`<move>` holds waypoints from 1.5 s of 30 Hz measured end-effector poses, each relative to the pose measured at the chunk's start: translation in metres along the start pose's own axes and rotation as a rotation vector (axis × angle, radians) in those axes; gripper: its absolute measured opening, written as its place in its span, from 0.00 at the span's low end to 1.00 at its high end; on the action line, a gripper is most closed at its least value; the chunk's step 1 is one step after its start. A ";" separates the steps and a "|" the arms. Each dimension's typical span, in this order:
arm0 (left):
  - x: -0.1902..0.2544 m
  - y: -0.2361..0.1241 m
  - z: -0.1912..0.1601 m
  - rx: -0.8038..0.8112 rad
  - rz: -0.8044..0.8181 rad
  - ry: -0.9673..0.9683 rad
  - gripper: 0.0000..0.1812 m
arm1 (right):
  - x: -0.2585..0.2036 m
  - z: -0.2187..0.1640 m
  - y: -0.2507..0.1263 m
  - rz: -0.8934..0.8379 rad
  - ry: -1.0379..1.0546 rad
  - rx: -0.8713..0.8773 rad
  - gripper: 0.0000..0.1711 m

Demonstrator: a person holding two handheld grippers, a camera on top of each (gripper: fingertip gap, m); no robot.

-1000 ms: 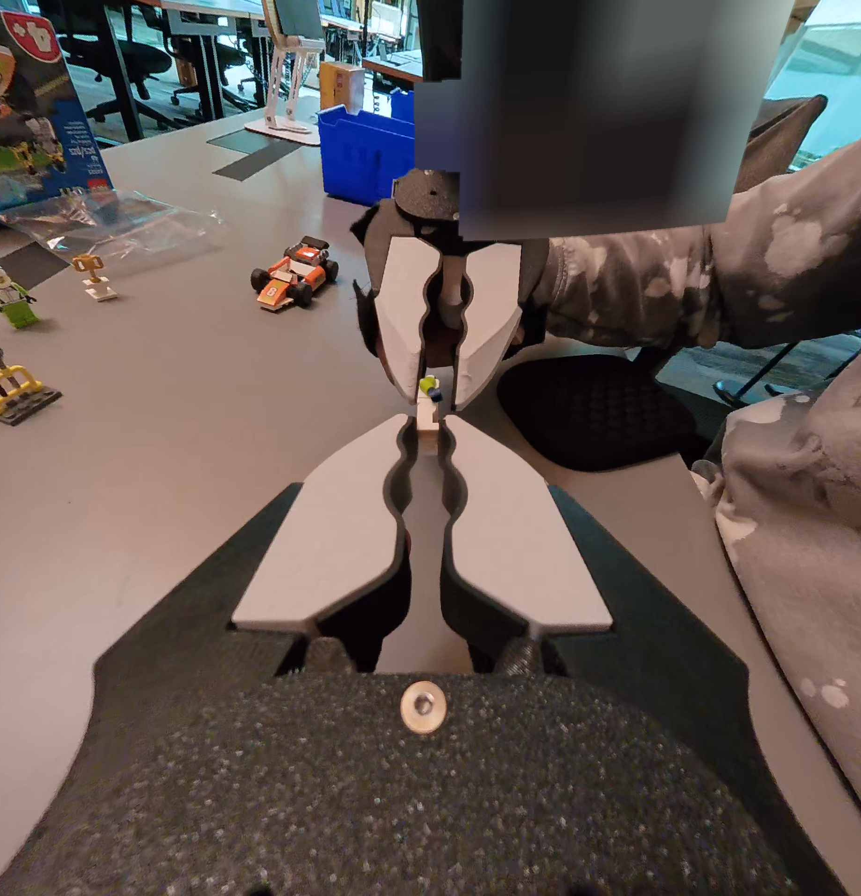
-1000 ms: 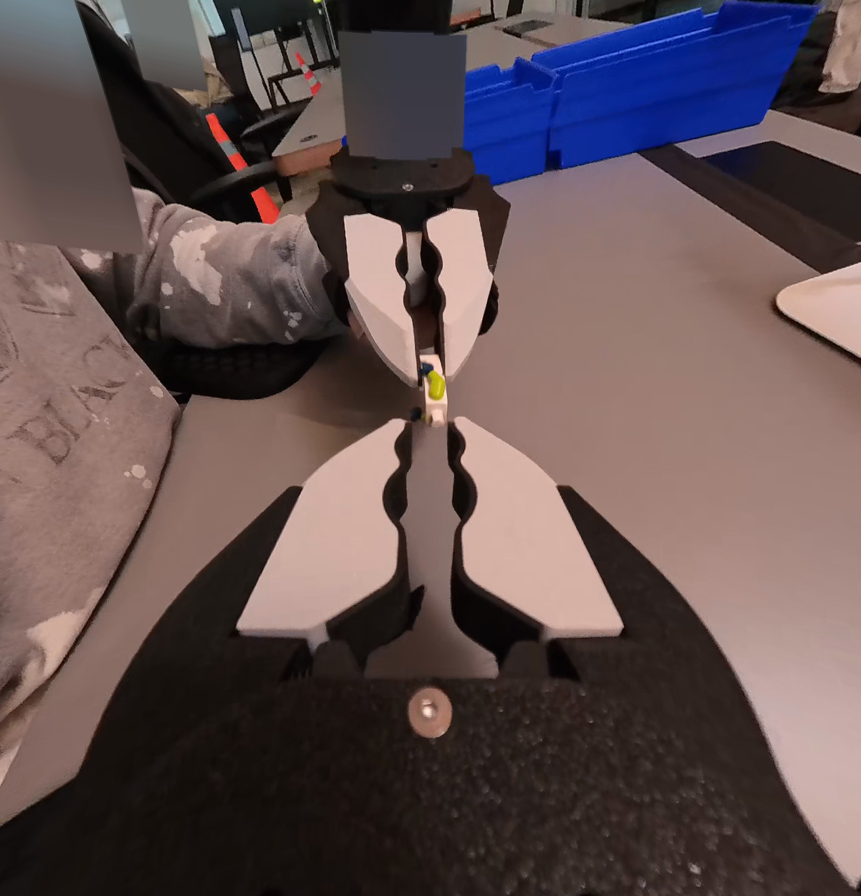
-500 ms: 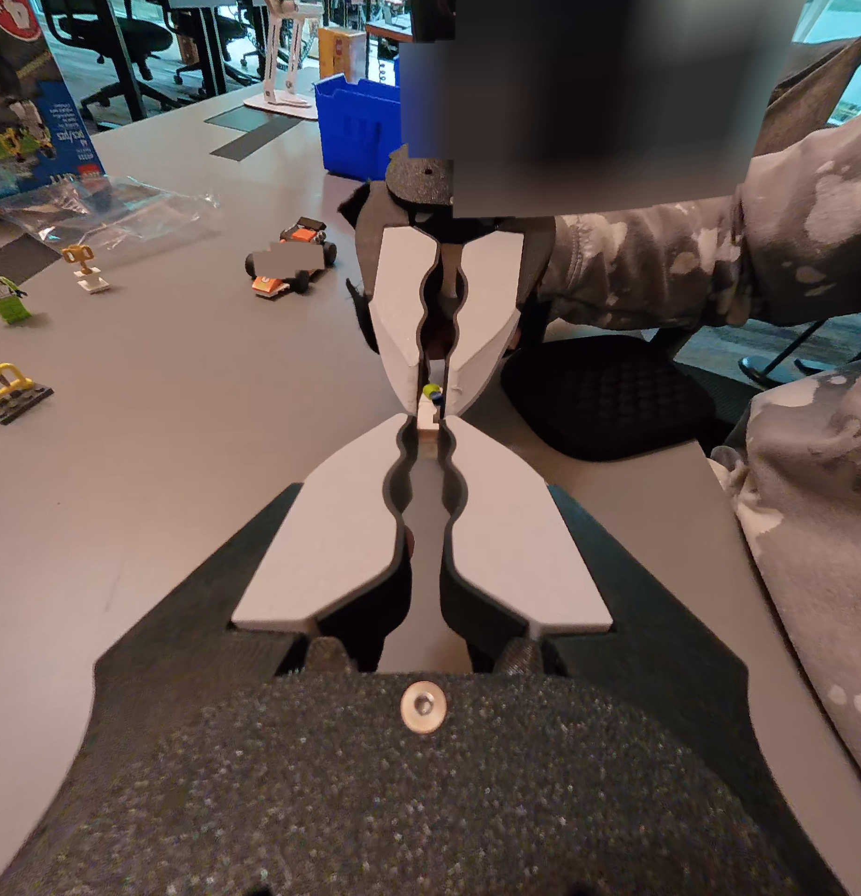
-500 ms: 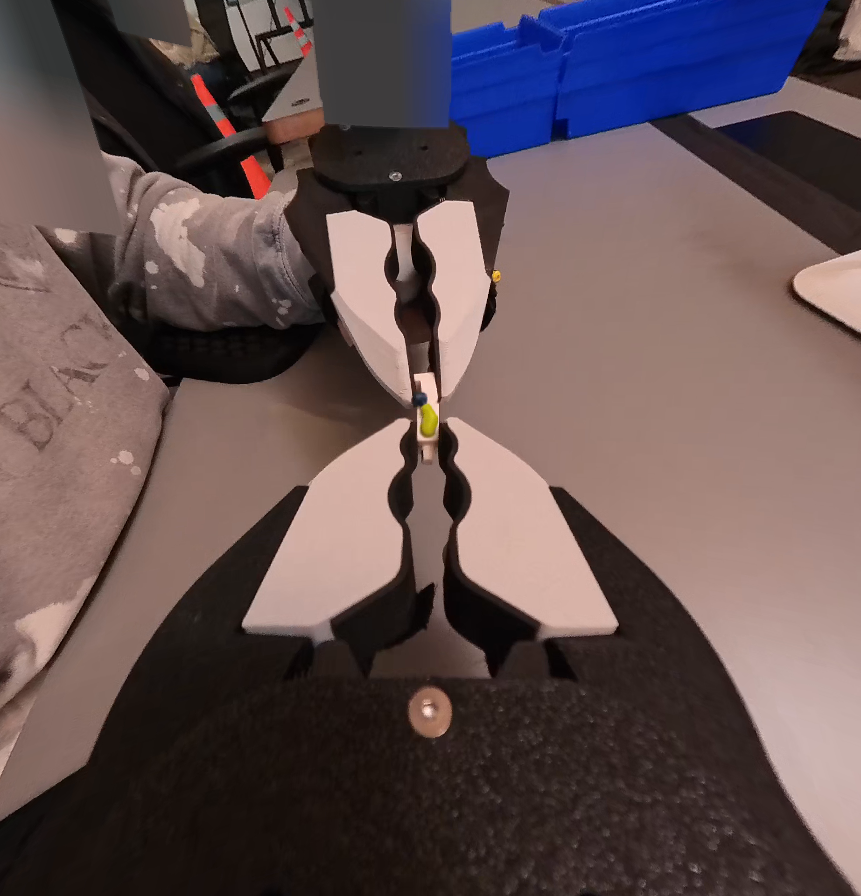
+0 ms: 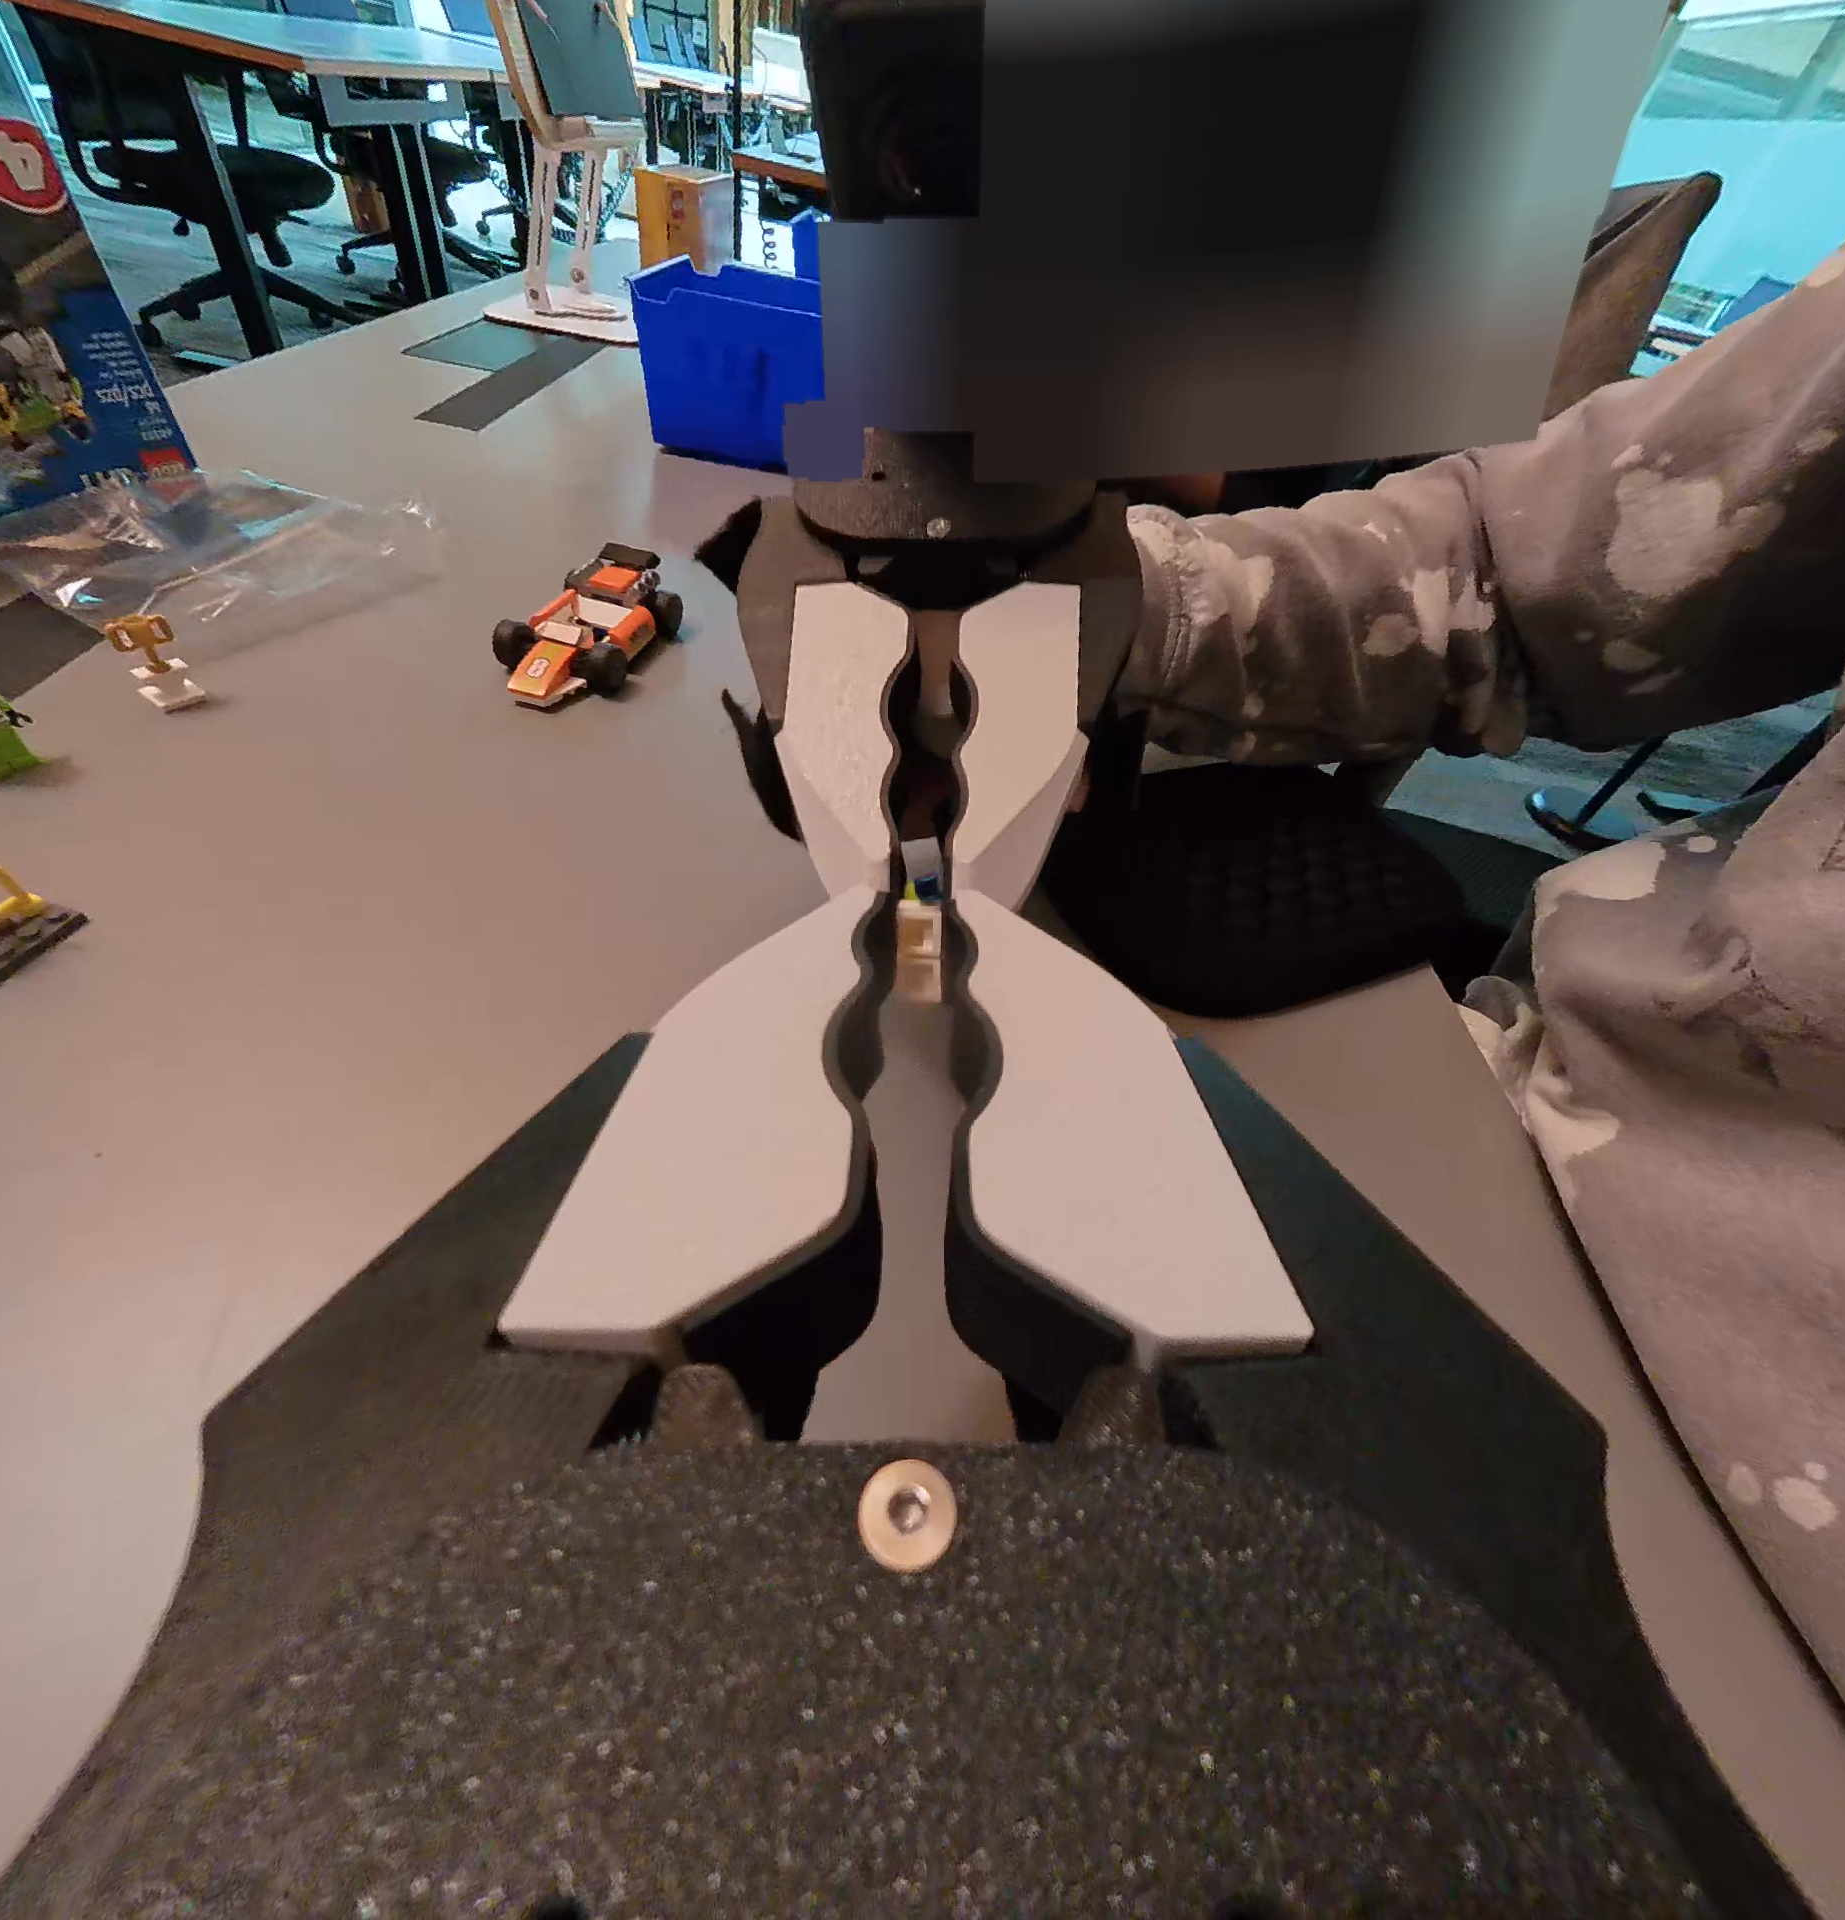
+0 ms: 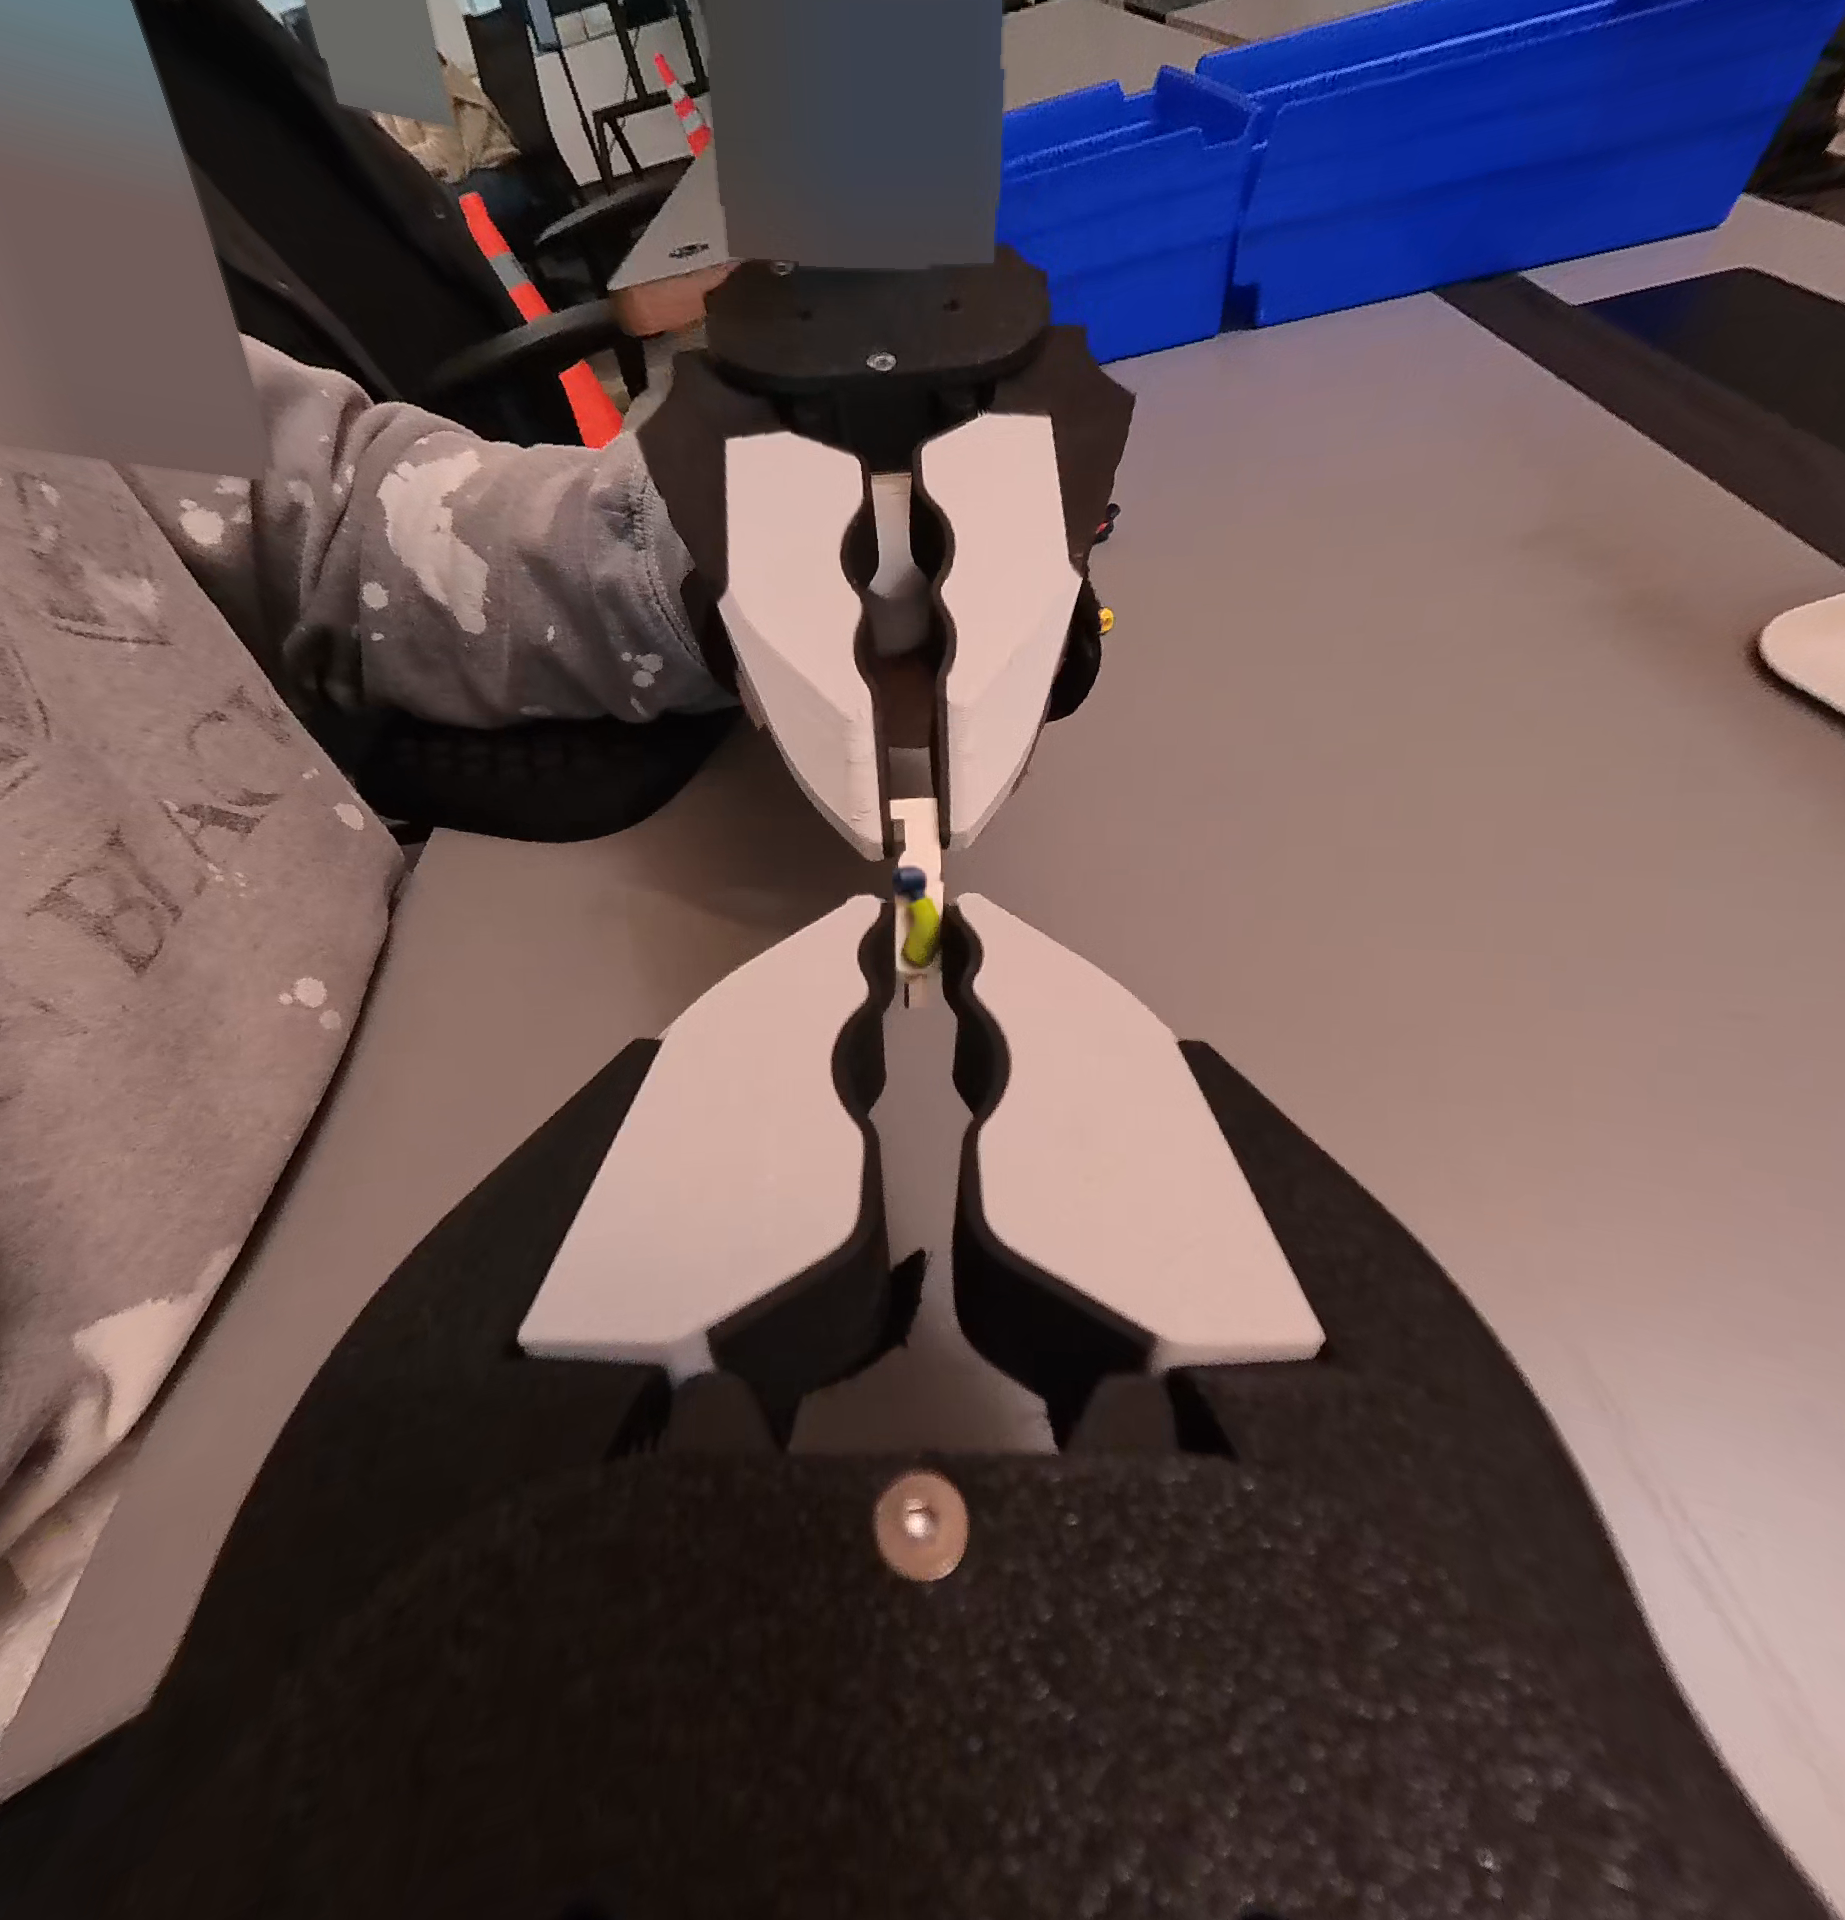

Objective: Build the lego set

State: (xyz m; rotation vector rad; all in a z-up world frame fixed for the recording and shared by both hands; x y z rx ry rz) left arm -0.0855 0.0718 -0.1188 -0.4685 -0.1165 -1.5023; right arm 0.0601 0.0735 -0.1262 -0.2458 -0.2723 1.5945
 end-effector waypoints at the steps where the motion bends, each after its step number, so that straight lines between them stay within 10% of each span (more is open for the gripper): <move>1: 0.000 0.000 0.000 -0.004 -0.002 0.001 0.05 | 0.000 0.001 -0.002 -0.004 -0.006 -0.005 0.05; 45: -0.002 0.021 -0.002 0.081 0.006 -0.326 0.05 | -0.015 0.023 -0.022 -0.299 -0.210 -0.053 0.05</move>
Point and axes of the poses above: each gripper's, where its closed fingertips meet, y out along the fingers, z out of its top, x = y × z across the jaws, the point moved 8 cm from there along -y, back along the fingers, and after that the axes turned 12 degrees about -y, right-handed, at the moved point
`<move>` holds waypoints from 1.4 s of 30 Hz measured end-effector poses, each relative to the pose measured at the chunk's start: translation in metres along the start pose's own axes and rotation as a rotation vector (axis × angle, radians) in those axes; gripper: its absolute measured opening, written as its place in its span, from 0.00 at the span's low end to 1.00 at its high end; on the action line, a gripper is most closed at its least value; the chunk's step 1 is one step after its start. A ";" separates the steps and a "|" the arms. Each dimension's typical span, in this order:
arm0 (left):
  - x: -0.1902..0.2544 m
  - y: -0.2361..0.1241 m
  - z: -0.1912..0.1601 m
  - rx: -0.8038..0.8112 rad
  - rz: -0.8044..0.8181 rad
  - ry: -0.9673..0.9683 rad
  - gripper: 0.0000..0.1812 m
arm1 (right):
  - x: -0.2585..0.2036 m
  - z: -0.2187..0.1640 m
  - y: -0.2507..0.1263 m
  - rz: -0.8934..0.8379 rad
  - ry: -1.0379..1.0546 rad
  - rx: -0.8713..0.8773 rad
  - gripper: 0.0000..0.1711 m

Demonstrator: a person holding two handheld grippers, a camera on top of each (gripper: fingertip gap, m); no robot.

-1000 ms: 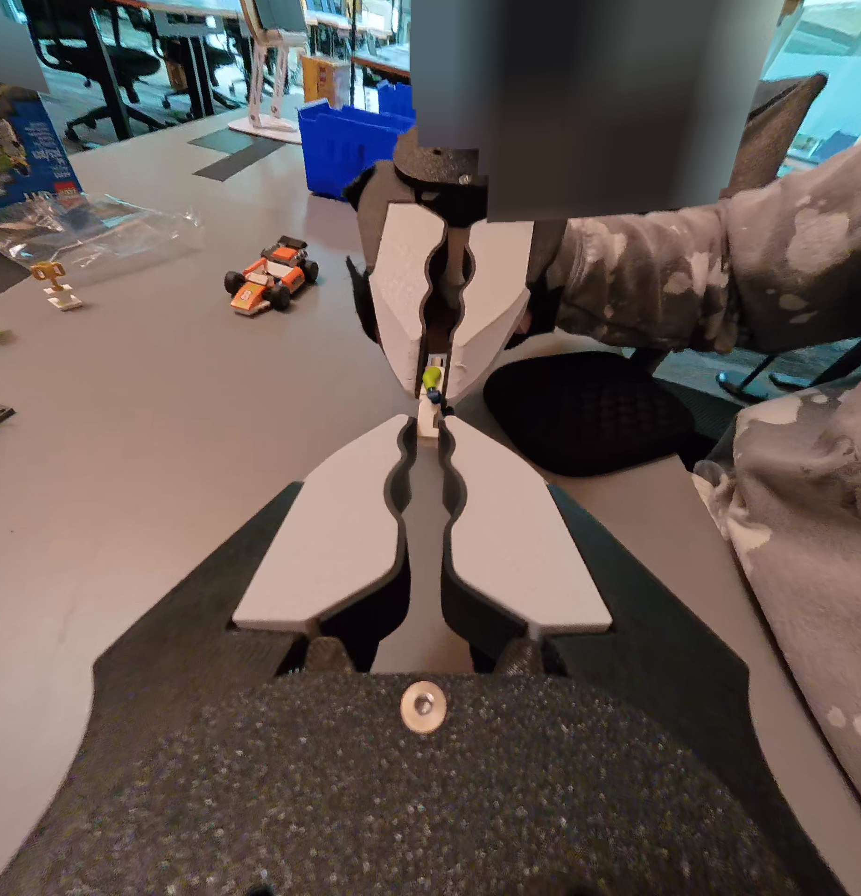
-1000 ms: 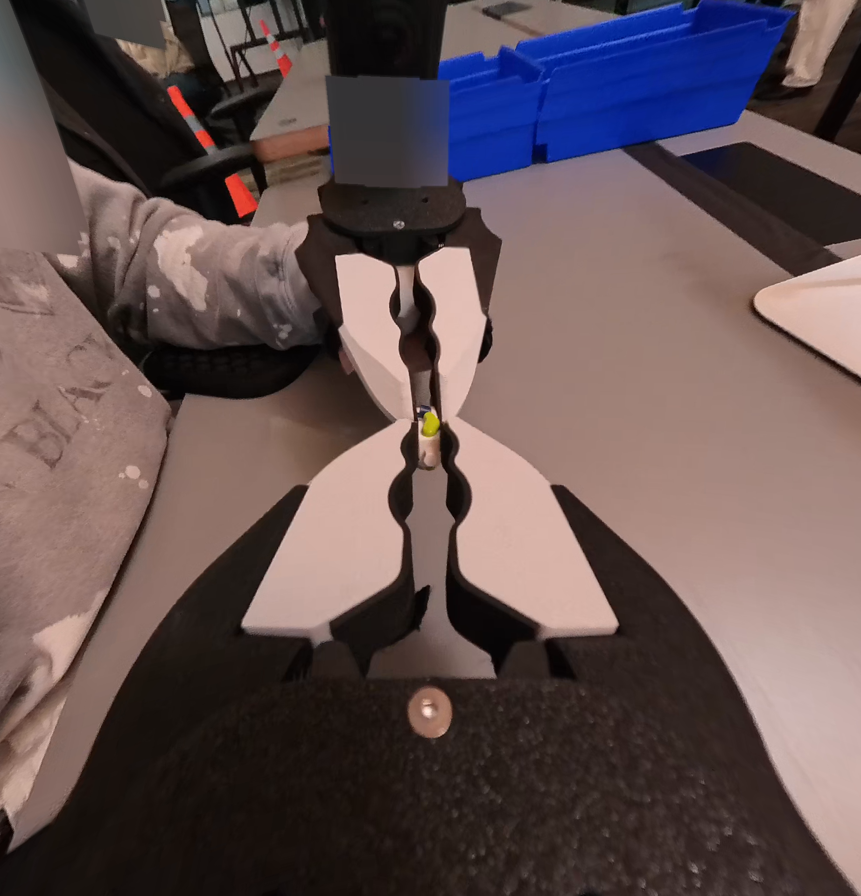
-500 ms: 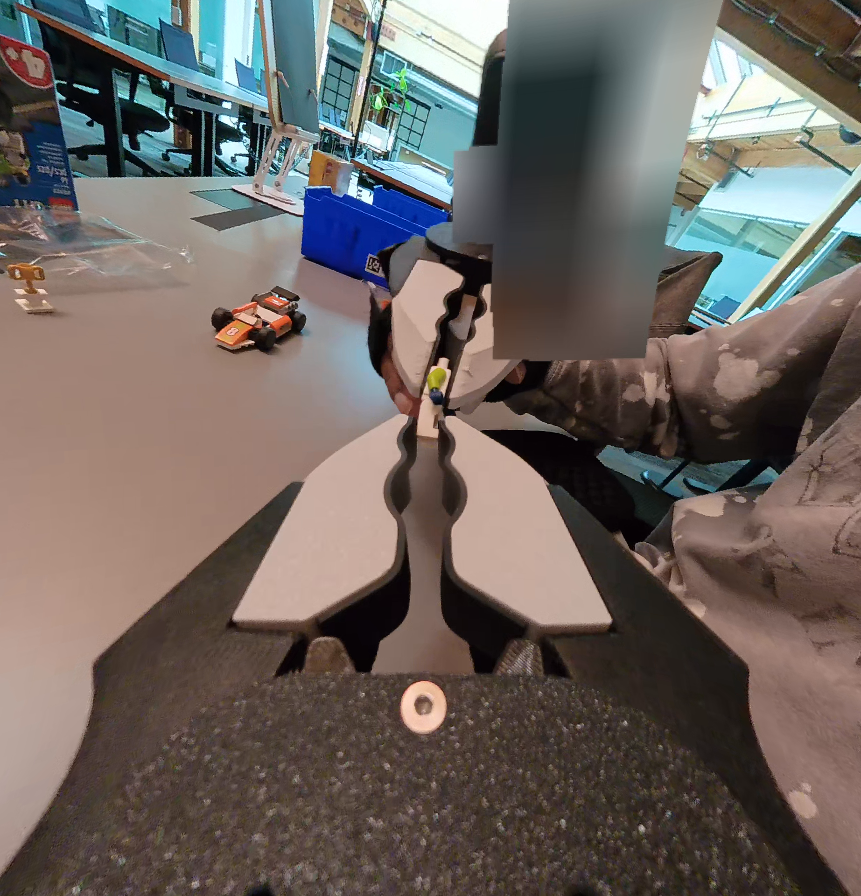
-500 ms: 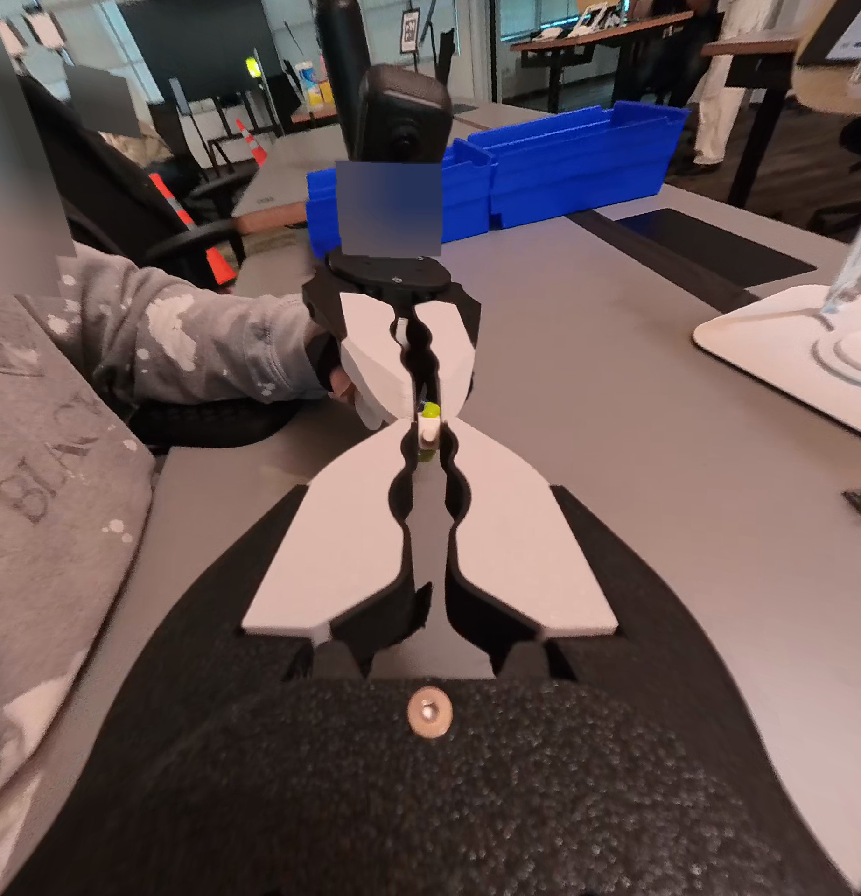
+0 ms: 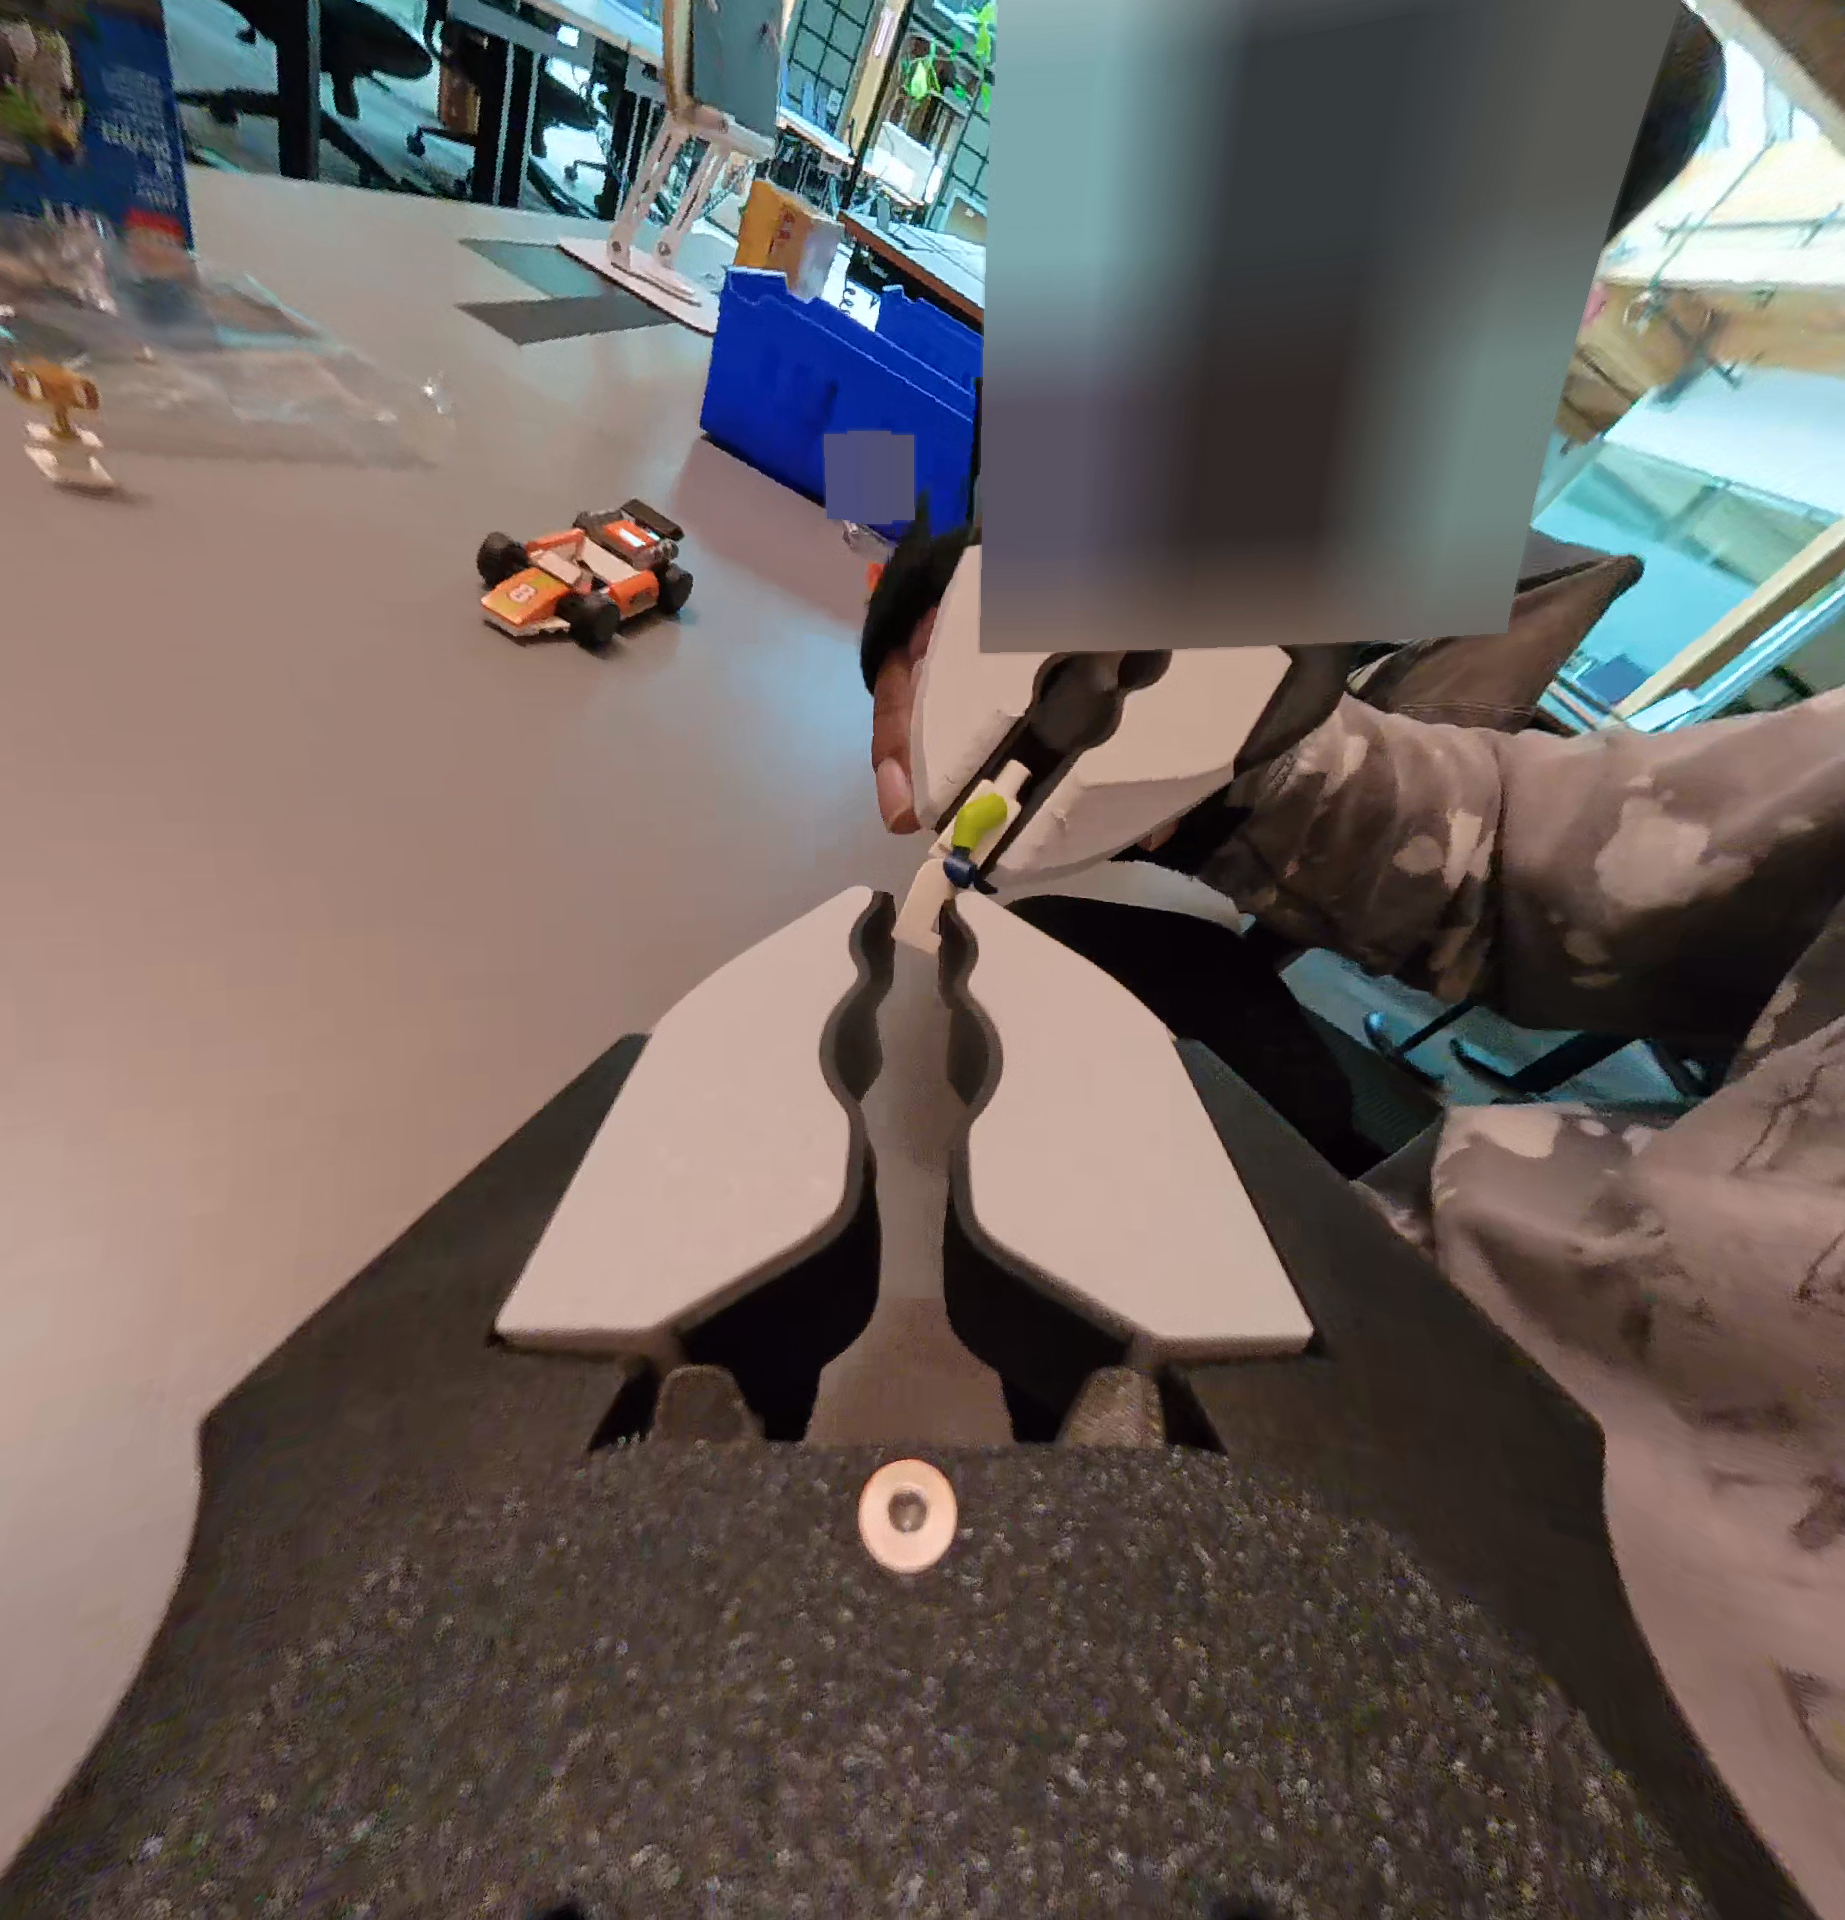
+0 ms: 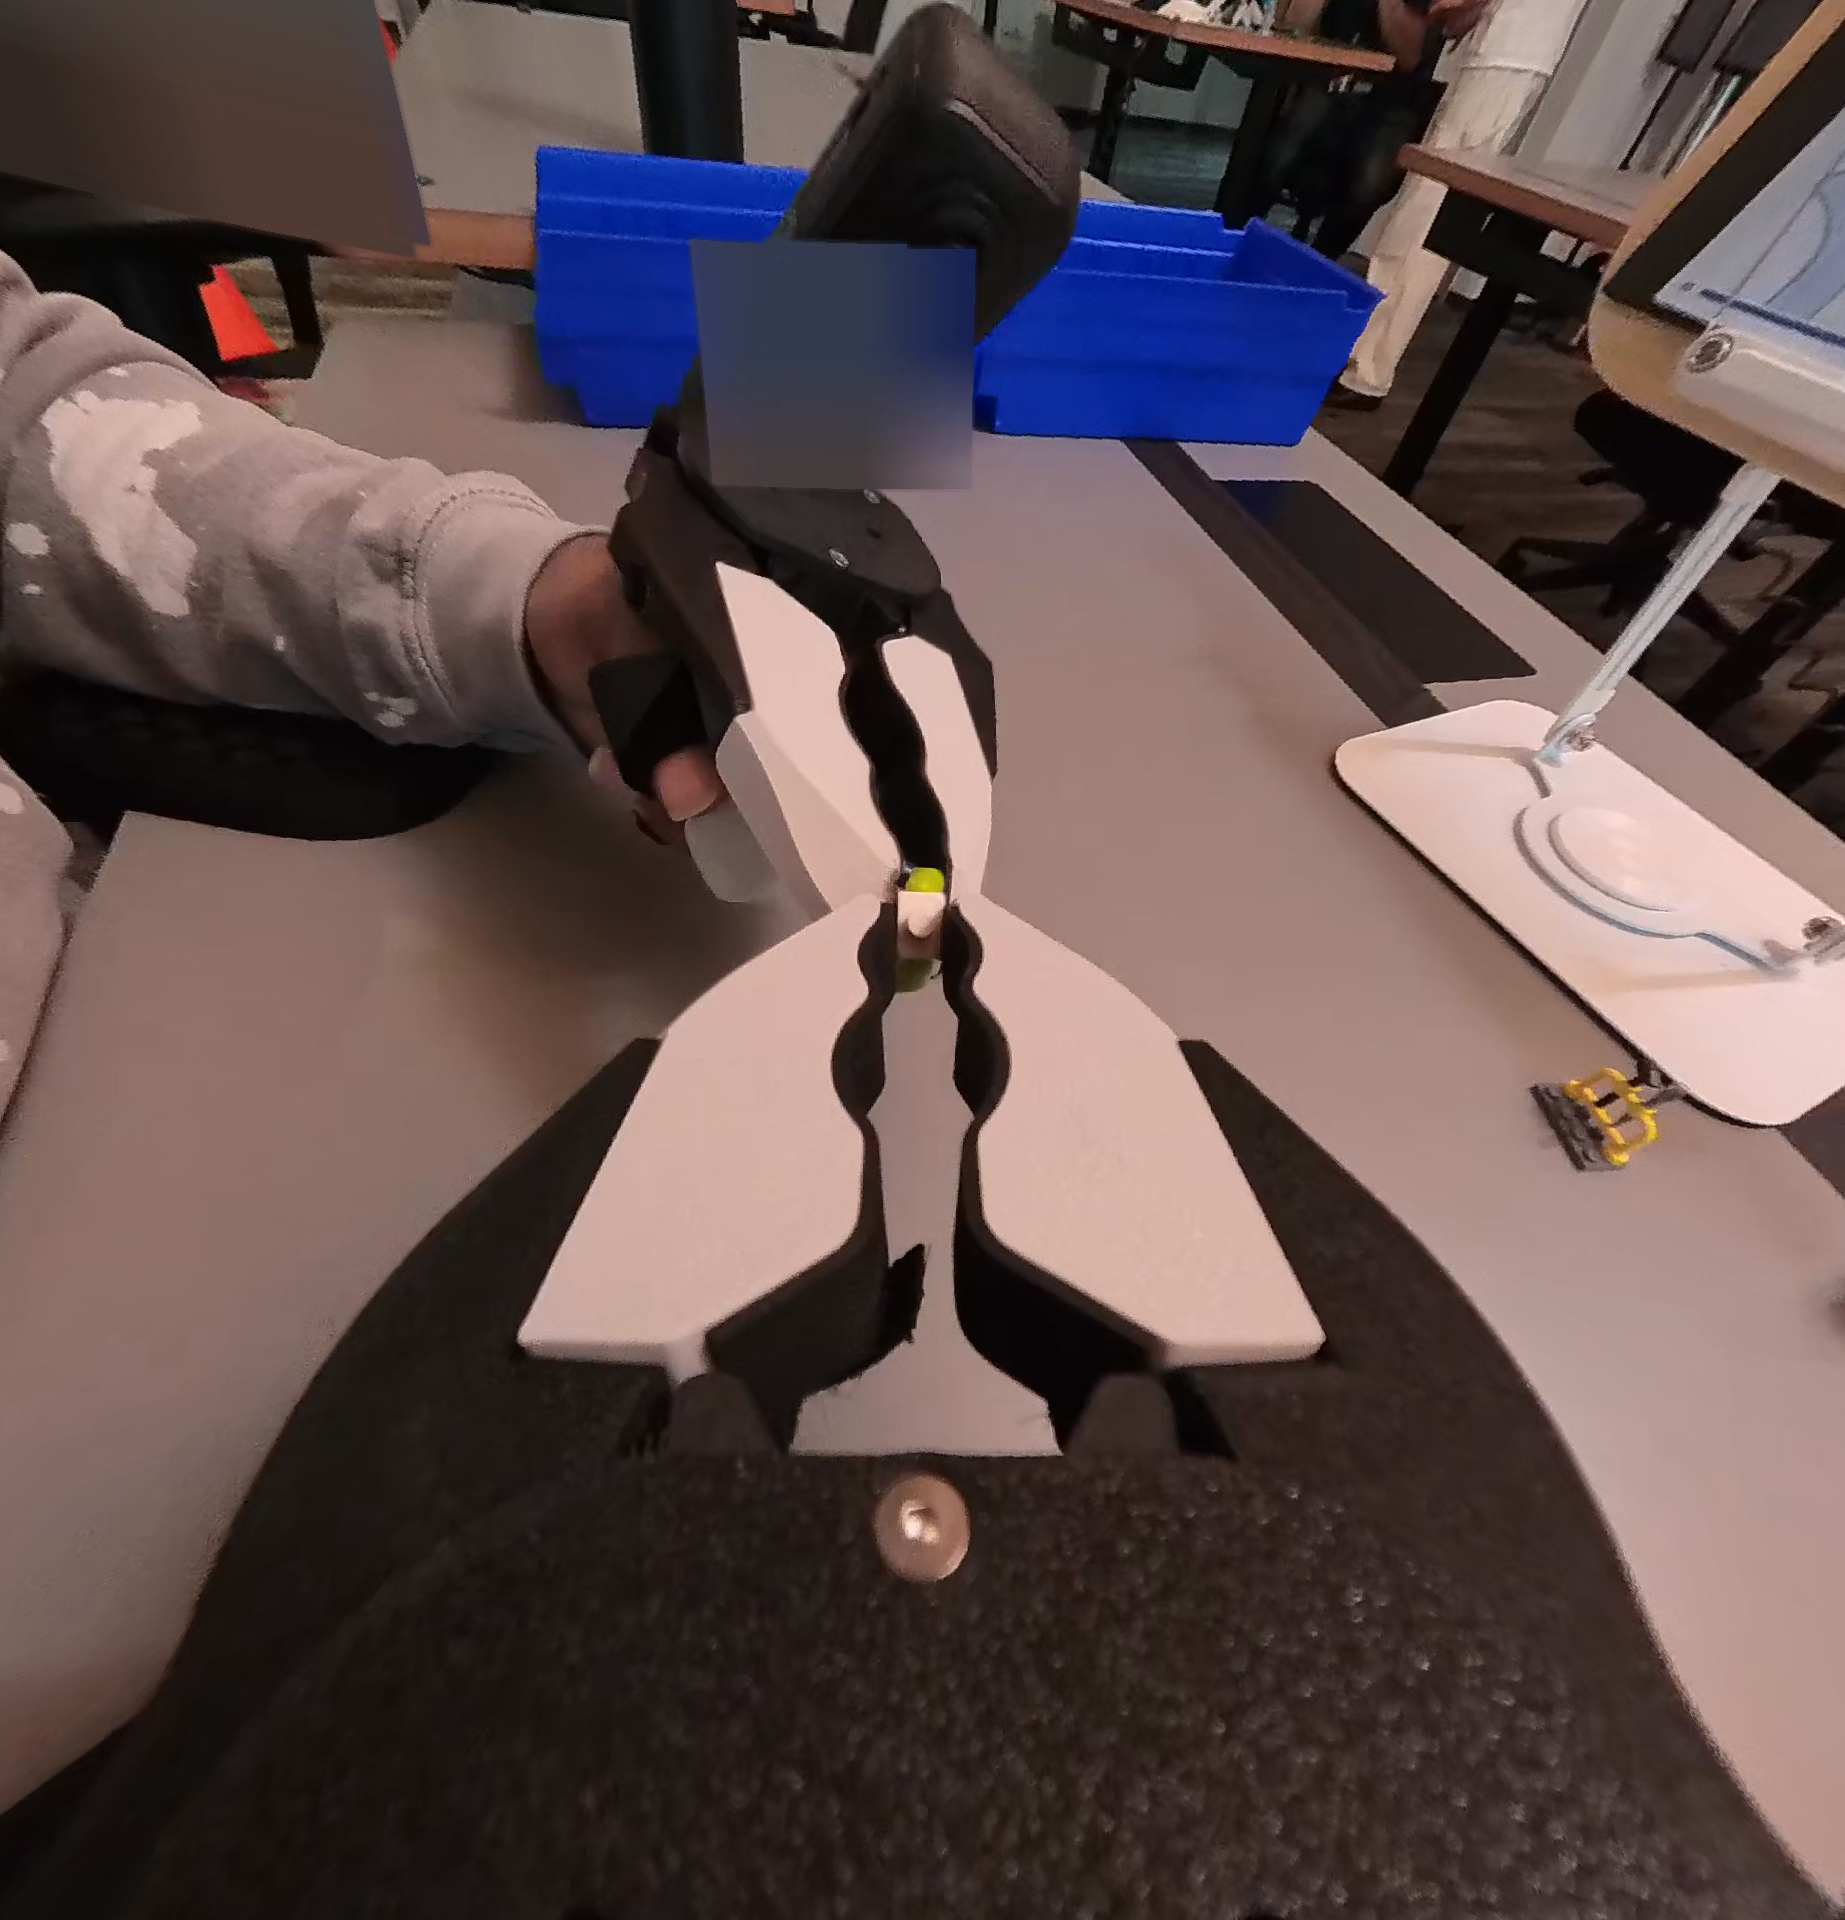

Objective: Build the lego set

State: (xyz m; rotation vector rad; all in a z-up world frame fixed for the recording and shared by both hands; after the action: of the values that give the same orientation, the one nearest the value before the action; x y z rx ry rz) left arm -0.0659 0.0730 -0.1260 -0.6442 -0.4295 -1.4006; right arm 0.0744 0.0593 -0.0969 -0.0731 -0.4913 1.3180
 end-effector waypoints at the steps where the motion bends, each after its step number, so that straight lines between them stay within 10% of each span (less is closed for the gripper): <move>1: 0.000 0.000 0.000 -0.005 0.002 -0.007 0.05 | 0.000 0.000 0.000 0.002 -0.001 -0.009 0.05; 15: 0.003 0.008 -0.012 -0.196 0.186 0.221 0.05 | -0.001 0.014 0.019 0.320 -0.340 -0.423 0.05; 36: 0.024 0.019 -0.033 -0.371 -0.170 0.128 0.05 | -0.034 0.041 0.016 0.895 -0.707 -0.456 0.02; 42: 0.018 0.014 -0.028 -0.317 -0.169 0.110 0.05 | -0.020 0.044 0.017 0.753 -0.596 -0.474 0.08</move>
State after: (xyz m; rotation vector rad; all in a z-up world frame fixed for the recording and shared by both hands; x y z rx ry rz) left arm -0.0519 0.0415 -0.1380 -0.7961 -0.1772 -1.6747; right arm 0.0390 0.0346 -0.0688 -0.2819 -1.3759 1.9351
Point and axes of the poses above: each gripper's, where its closed fingertips meet, y out along the fingers, z out of its top, x = y × z across the jaws, the point moved 8 cm from there along -y, back along the fingers, and after that the axes turned 12 degrees about -y, right-handed, at the moved point
